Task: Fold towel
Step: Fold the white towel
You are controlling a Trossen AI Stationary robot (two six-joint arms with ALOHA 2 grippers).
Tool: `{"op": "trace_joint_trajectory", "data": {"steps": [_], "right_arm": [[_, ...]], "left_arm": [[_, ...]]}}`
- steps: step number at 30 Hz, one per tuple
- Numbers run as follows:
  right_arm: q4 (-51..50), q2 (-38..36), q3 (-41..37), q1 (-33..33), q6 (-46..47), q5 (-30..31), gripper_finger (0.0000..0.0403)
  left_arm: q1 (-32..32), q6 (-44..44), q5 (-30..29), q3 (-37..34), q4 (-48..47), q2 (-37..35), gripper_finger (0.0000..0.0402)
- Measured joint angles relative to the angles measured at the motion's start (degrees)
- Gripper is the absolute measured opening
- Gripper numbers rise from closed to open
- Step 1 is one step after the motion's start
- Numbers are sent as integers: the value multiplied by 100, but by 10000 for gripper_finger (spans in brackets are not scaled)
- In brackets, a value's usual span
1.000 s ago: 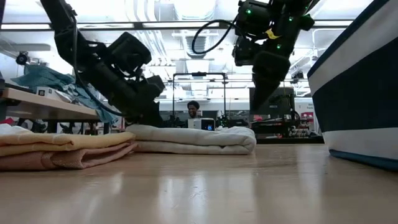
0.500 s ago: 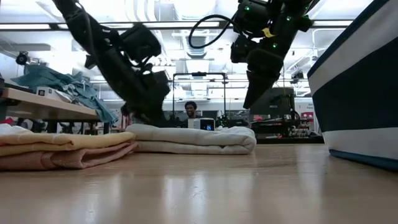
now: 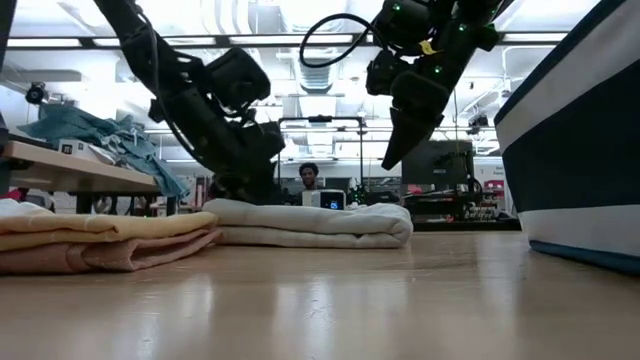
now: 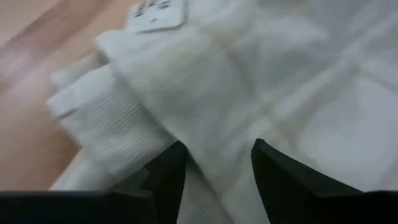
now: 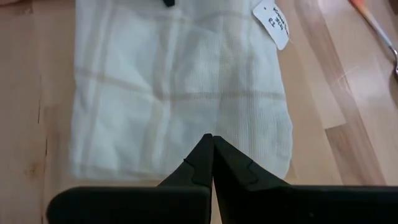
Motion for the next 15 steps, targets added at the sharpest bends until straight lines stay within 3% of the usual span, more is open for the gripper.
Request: {"op": "trace_joint_trajectory", "data": {"steps": [4,9,15], "right_arm": [[17,0,2,15,-57,3,0],[71,0,7,15,-153,2,0],[362,-2,100,36,-326,2,0]], "left_arm": [[-15,216,498,183,64,138,125],[-87,443,529,474,65,110,15],[-342,1103,512,1265,-652,-471,4]]}}
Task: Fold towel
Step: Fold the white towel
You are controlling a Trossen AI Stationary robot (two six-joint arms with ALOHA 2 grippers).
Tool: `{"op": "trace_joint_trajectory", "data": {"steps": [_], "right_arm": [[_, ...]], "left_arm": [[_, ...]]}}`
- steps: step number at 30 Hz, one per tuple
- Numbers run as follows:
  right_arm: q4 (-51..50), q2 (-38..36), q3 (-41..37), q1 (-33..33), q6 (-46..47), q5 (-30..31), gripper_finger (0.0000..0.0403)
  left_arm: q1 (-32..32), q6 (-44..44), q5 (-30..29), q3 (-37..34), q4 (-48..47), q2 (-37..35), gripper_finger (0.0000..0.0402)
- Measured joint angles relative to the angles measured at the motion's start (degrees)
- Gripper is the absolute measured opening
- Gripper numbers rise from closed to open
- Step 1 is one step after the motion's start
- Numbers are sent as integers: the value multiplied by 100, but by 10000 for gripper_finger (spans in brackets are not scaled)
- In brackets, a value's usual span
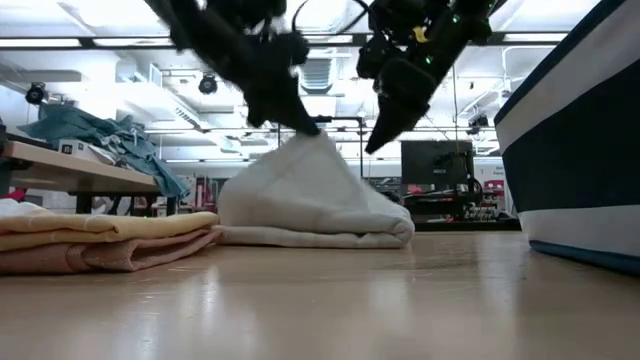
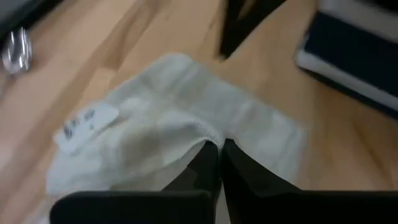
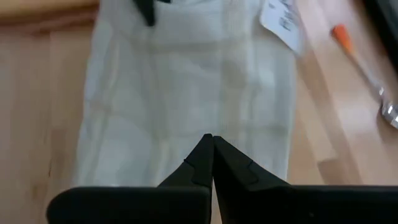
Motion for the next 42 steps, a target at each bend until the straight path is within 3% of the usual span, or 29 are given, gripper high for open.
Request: {"op": "trace_joint_trajectory", "data": {"steps": [6,10,13,18,23,26,32,37,42], "right_arm": [[-10,-4,450,177,-275,21,0],[-373,-83,982,313,-483,22,0],[-822,-282,1455,377,-603,29,0],[-1530,-786,2111,406,-682,33,0],[-1696,-1360,2446,403,-864,29,0],[-1625,-1658,2464,403,-876,24,0],[-1601,-1904,2431,433,-890,-1,16],[-1570,-1783,2154,535,-928,-26,80],[-1186,-1544,1645,652,-909,-31,160]], "left_arm": [[-318,707,-575,1574,-2384,-233,2],[-555,1190,-1501,2986,-3927,-230,1],[-642,1654,-2240,4240,-4476,-239,1],[-639,2278,-2323,6446,-4932,-254,1],[-599,2547,-2274,8082,-4853,-195,0],[-597,2568,-1898,7845,-4432,-485,0],[-626,1929,-975,7070,-4495,-637,0],[-650,1546,285,6150,-4686,-561,0],[-677,1163,867,5109,-4750,-539,0]]}}
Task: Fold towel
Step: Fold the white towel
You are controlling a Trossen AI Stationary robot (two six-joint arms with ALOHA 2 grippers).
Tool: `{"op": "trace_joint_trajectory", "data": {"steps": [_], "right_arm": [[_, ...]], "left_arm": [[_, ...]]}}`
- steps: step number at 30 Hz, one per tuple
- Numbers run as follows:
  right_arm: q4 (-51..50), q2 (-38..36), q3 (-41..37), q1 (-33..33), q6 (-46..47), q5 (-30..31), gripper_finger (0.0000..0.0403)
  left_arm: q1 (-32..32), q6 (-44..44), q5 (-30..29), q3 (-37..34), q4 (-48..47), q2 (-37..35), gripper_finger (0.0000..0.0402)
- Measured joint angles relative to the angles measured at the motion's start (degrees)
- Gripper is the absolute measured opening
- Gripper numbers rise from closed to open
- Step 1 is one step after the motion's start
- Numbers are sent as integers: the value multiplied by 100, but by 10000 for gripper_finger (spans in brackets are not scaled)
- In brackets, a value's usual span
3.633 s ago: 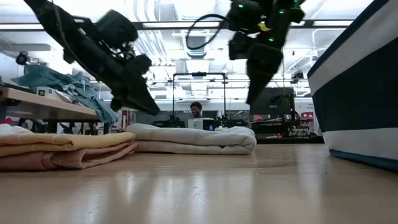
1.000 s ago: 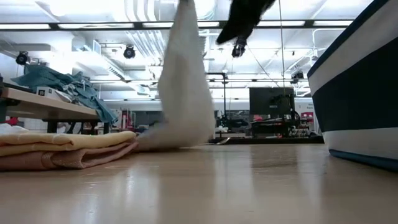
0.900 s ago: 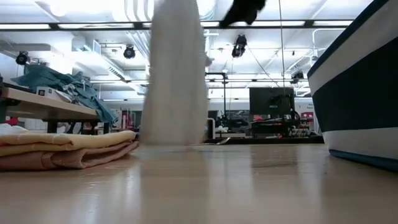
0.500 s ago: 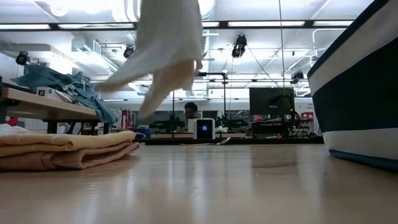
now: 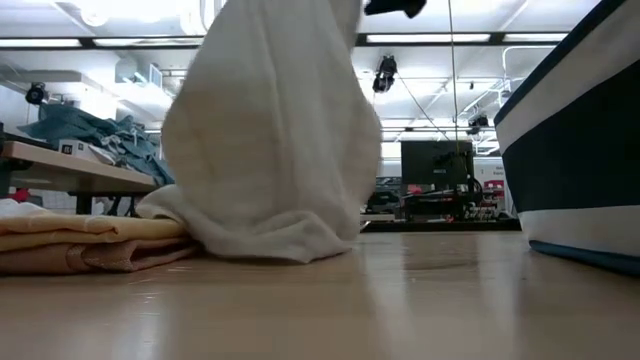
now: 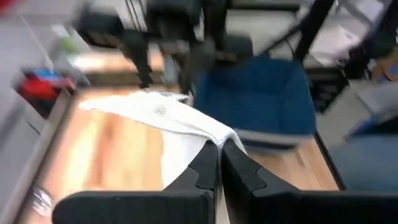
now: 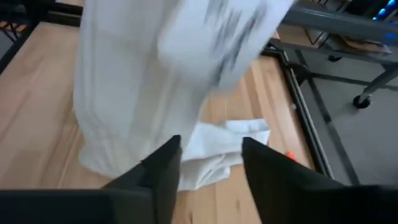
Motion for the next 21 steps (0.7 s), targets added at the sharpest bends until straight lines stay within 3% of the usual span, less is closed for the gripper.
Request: {"op": "trace_joint_trajectory", "data": {"steps": [4,9,21], "right_arm": [[887,96,-363,123,-111,-50,209],[1509,343,-458,237,21,-771,246],[1715,1295,-453,265,96,-693,268]], "left_arm": [[-55,-244,267,-739,36,-4,0],[-173,-264,278,-1357,487,-4,0],[-633,-209,501,-1585,819,-7,0]]}}
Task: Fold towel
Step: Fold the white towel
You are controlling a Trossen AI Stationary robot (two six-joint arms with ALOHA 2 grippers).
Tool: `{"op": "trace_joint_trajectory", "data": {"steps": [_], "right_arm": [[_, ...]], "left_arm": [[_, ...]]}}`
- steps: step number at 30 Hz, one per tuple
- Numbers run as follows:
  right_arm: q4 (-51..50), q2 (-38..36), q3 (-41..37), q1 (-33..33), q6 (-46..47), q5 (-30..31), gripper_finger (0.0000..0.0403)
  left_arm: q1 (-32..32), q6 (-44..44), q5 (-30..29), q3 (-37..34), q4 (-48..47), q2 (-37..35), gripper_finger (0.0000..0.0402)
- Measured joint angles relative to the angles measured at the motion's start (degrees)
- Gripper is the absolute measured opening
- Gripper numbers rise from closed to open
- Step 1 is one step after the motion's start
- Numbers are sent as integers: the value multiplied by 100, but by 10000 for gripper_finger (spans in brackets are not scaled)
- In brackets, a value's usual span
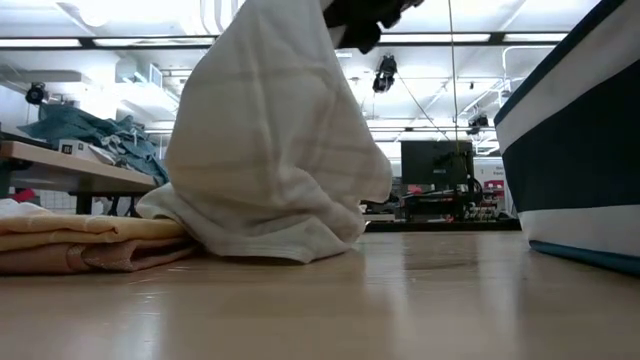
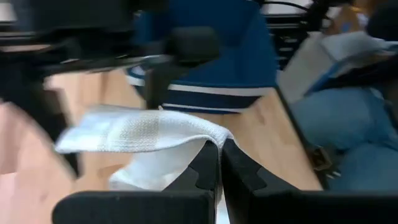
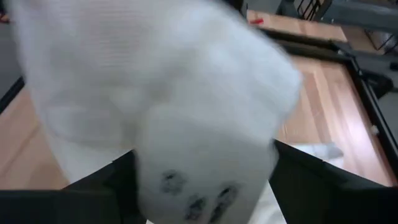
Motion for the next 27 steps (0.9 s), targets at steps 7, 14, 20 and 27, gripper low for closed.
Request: {"op": "trace_joint_trajectory", "data": {"steps": [7,14,20,27], "right_arm": [[208,113,45,50,-161,-635,247],[498,-72,71,395,140,-1204,99],[-21,-464,319,789,134,-790,10],[-1974,-1204,524,1547,576,-473,2]], "left_arm": [[-313,-121,103,-11,-2,0,0],[-326,-393,-295,-13,8,-4,21],[-324,-363,-538,-15,90,-8,50],[-324,-348,-639,-34,94,-9,72]]}}
